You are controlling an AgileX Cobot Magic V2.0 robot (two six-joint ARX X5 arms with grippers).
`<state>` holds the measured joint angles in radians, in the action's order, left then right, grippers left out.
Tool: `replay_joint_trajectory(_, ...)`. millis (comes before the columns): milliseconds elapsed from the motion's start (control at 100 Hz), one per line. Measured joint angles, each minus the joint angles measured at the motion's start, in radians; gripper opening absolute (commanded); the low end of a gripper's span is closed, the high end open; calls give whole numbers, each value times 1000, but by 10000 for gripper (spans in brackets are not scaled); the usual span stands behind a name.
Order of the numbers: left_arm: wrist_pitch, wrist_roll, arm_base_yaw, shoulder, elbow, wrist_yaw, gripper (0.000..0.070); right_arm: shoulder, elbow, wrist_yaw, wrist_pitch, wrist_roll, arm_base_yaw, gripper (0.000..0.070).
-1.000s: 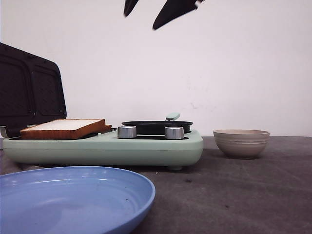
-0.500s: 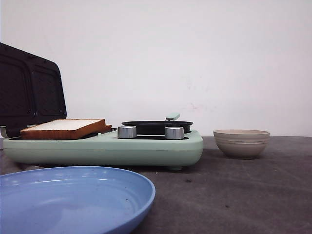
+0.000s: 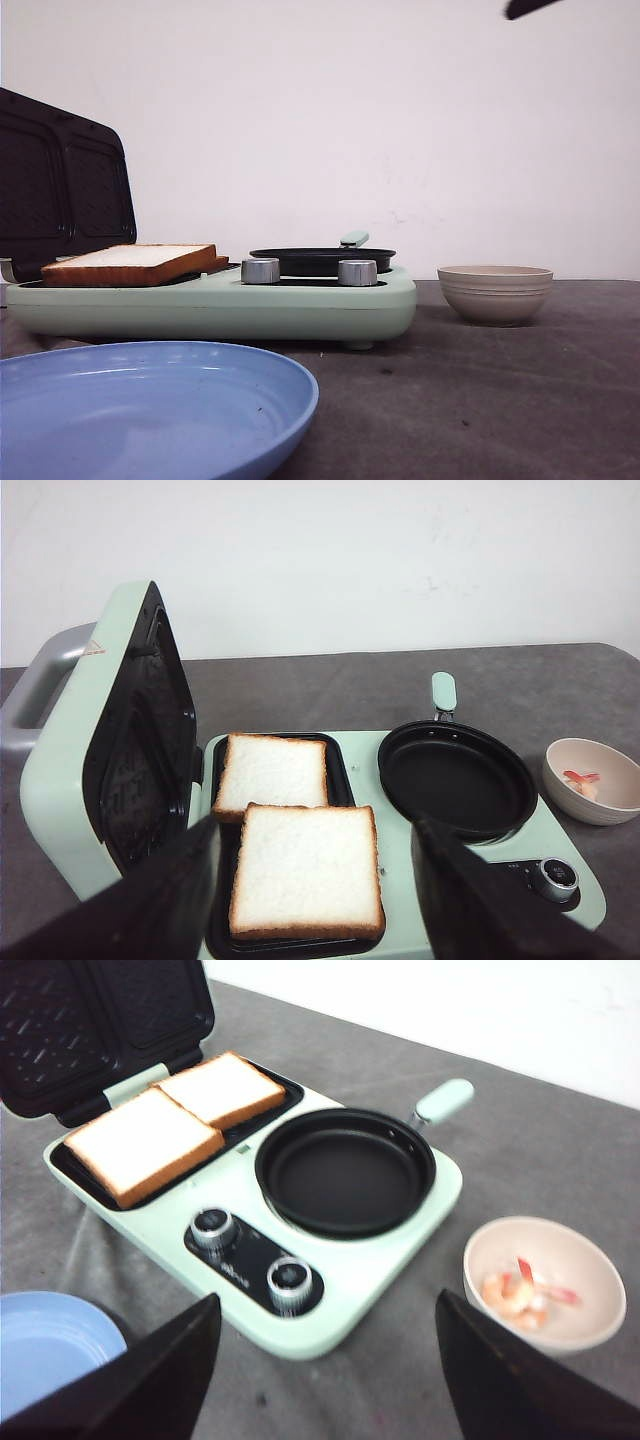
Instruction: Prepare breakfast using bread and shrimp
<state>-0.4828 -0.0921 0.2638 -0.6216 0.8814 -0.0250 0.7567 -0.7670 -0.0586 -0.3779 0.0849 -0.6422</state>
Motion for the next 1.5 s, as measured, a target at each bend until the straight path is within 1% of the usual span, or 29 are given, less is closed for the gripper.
replay_joint_trajectory(80,-1,-1,0,0,0,0,318,-79,82,-17,1,35,0,426)
replay_joint_trajectory(240,-4,-2,0,0,0,0,318,-227,235,-24,-2,108,0,426)
replay_joint_trajectory(370,-8,-3,0,0,0,0,313,-310,324,-51,-23,174,0,426)
replay_joint_trajectory(440,-8,-4,0,0,0,0,313,-332,354,-56,-29,193,0,426)
replay_joint_trajectory(540,-8,-4,0,0,0,0,313,-336,365,-70,-31,205,0,426)
replay_joint_trajectory(810,-45,-9,0,0,0,0,318,-337,365,-71,-25,209,0,426)
replay_joint_trajectory(870,-39,-27,0,0,0,0,338,-337,365,-71,-25,209,0,426)
replay_joint_trajectory(930,-22,-52,0,0,0,5,410,-337,365,-71,-25,209,0,426)
replay_joint_trajectory(970,-6,-72,-3,0,0,19,444,-337,365,-71,-25,209,0,426)
replay_joint_trajectory(1070,-5,-113,-28,-13,25,60,445,-337,365,-71,-25,209,0,426)
replay_joint_trajectory(1210,-4,-139,-97,-72,126,66,444,-337,365,-71,-25,209,0,426)
replay_joint_trajectory(1280,-8,-154,-144,-116,190,37,444,-337,365,-71,-25,209,0,426)
replay_joint_trajectory(1320,-12,-164,-175,-146,229,7,438,-337,365,-72,-24,209,0,426)
replay_joint_trajectory(1400,-32,-188,-245,-216,311,-69,435,-337,365,-72,-24,209,0,426)
replay_joint_trajectory(1500,-64,-224,-344,-315,404,-191,435,-337,365,-72,-24,209,0,426)
